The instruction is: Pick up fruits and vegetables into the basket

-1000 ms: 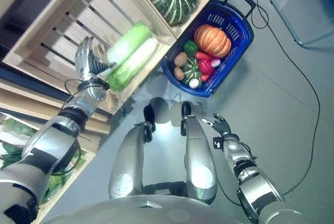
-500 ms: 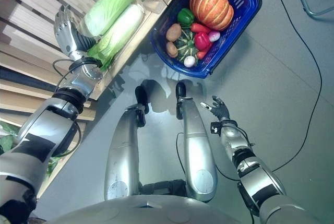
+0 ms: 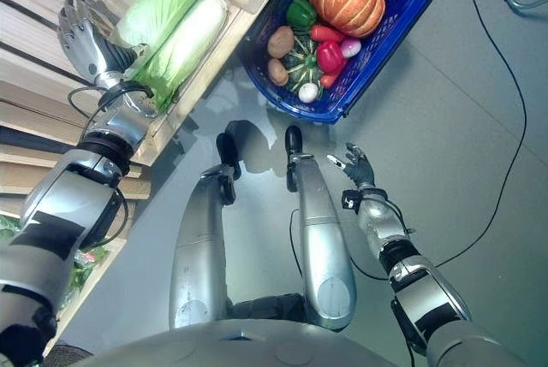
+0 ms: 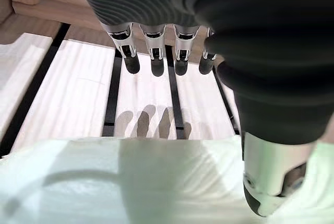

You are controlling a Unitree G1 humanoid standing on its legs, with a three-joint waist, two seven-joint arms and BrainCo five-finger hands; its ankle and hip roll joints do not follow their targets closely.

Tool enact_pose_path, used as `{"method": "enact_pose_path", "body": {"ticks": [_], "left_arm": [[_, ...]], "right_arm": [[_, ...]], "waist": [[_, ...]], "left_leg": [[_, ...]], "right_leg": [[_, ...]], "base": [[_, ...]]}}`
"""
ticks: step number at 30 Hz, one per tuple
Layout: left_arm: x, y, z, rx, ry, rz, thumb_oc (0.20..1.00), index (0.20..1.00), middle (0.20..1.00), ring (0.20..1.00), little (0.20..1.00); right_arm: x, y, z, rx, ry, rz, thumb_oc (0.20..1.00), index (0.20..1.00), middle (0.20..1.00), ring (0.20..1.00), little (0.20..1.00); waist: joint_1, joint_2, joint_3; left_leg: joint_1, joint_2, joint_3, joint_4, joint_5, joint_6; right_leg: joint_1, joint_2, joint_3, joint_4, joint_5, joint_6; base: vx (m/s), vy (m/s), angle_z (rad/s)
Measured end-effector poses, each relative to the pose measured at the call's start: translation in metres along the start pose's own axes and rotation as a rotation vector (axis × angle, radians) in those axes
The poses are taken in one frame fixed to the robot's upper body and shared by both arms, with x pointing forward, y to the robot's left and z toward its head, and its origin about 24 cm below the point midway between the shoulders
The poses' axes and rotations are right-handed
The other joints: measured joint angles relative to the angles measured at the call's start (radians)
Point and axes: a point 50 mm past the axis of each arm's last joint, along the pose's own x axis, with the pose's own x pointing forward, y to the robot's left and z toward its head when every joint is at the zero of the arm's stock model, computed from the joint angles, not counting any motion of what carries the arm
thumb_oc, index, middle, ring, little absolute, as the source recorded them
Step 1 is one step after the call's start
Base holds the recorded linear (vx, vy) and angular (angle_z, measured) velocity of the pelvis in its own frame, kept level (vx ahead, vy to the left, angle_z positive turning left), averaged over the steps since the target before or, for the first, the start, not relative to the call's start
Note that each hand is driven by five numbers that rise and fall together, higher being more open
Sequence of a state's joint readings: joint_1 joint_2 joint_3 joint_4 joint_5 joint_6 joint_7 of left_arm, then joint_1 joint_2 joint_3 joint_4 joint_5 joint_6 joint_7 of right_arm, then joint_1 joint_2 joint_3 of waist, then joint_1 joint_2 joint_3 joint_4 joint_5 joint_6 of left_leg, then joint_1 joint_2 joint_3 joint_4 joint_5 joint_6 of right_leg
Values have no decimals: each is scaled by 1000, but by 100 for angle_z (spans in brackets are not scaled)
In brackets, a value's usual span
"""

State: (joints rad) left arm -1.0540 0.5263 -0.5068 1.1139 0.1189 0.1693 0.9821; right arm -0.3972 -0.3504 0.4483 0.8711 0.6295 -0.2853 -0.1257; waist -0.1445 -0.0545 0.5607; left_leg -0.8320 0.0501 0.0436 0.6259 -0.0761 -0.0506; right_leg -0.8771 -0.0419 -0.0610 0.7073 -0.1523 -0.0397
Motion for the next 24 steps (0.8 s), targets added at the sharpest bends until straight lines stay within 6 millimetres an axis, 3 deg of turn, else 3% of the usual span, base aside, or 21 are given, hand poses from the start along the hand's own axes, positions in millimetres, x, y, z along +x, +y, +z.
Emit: {"method": "enact_pose_path", "body": {"ticks": [5, 6, 7, 12, 14, 16, 21, 24], "left_arm": [[0, 1, -1, 33, 10, 12, 1000, 1000, 1000, 1000, 1000], [0, 1, -1, 42, 14, 14, 925, 925, 925, 925, 925], [1, 1, -1, 43, 15, 15, 583, 583, 583, 583, 583], [-5, -4, 6, 75, -65, -7, 413, 413, 413, 413, 413], [-6, -4, 8, 81, -89, -7, 244, 244, 244, 244, 244], [-4, -2, 8, 99, -109, 0, 247, 247, 247, 247, 247], [-3, -1, 7, 142, -128, 8, 542, 542, 542, 542, 542], [-3, -1, 7, 150, -143, 20, 388, 388, 388, 388, 388]], "right_arm": [[0, 1, 1, 15, -6, 1, 1000, 1000, 1000, 1000, 1000], [0, 1, 2, 20, -8, 2, 1000, 1000, 1000, 1000, 1000], [0, 1, 2, 20, -9, 2, 1000, 1000, 1000, 1000, 1000], [0, 2, 4, 23, -16, 5, 1000, 1000, 1000, 1000, 1000], [0, 2, 4, 23, -17, 7, 1000, 1000, 1000, 1000, 1000], [0, 2, 4, 24, -18, 5, 1000, 1000, 1000, 1000, 1000], [0, 2, 4, 25, -21, 6, 1000, 1000, 1000, 1000, 1000], [0, 3, 5, 27, -32, 8, 1000, 1000, 1000, 1000, 1000]], "waist": [[-1, -2, 1], [-2, -2, 1], [-2, -2, 1], [-2, -2, 0], [-2, -2, 0], [-1, -2, 0], [2, -2, 0], [4, -3, 0]], "left_leg": [[-6, 0, 0, 0, 0, 0], [-9, 0, 0, 0, 1, -1], [-14, 0, 0, 1, 1, -1], [-36, 0, 1, 1, 2, -3], [-49, 1, -4, 3, 5, -8], [-56, 1, -5, 2, 7, -10], [-57, 0, -5, -1, 8, -10], [-64, 0, -5, 0, 7, -10]], "right_leg": [[-6, 0, 0, 0, 0, 0], [-10, 0, 0, 1, 0, 0], [-14, 0, 0, 2, 0, 0], [-40, -1, 1, 9, 0, 0], [-53, -1, -1, 13, 0, 0], [-61, -1, -1, 16, 0, 0], [-62, 0, -1, 14, 0, 0], [-67, -1, -1, 14, 0, 0]], "base": [[0, 0, 0], [0, 0, 0], [0, 0, 0], [0, 0, 0], [11, -5, 4], [6, -3, 2], [0, 0, 0], [0, 0, 0]]}}
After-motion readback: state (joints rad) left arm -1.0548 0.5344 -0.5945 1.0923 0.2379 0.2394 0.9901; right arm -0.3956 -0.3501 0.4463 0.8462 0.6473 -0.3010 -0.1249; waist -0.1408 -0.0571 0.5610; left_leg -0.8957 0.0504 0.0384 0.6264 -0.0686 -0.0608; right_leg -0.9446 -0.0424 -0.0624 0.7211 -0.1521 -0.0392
